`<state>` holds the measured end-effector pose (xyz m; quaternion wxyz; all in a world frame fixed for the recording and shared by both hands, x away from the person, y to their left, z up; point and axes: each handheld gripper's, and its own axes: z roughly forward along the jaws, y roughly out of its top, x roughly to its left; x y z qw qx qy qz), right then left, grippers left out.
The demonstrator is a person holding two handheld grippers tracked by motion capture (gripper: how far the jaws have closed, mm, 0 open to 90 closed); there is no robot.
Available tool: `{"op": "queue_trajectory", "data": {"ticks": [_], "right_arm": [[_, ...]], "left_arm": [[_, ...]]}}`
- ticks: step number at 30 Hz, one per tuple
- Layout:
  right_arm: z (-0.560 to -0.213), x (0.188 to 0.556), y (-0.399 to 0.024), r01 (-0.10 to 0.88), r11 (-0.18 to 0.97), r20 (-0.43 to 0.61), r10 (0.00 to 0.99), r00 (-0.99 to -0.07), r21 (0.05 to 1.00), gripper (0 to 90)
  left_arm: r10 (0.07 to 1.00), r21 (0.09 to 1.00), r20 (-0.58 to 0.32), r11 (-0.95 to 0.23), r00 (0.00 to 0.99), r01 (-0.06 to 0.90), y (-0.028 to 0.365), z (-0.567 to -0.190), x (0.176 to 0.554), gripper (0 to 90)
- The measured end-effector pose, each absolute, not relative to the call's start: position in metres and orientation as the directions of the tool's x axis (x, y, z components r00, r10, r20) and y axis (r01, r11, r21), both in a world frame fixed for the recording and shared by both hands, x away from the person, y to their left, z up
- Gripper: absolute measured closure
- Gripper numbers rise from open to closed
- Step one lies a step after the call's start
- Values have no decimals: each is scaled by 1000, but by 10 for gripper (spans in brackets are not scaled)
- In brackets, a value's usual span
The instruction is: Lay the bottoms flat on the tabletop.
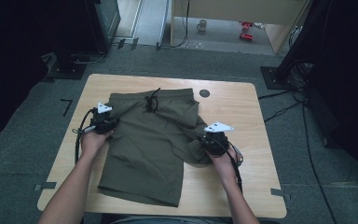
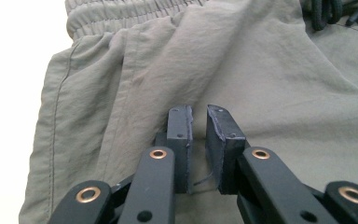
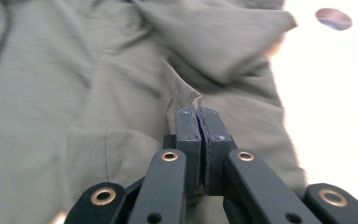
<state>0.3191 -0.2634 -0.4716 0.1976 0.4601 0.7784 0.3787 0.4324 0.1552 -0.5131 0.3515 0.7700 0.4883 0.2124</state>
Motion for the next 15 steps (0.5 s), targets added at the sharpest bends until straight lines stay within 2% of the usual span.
{"op": "queue_trajectory", "data": {"ticks": [15], "right_arm": [[-481,292,-340,618,237,12,929,-370,750,878]], "left_arm": [[919,752,-34,-235,392,616,172,-513,440,807]]}}
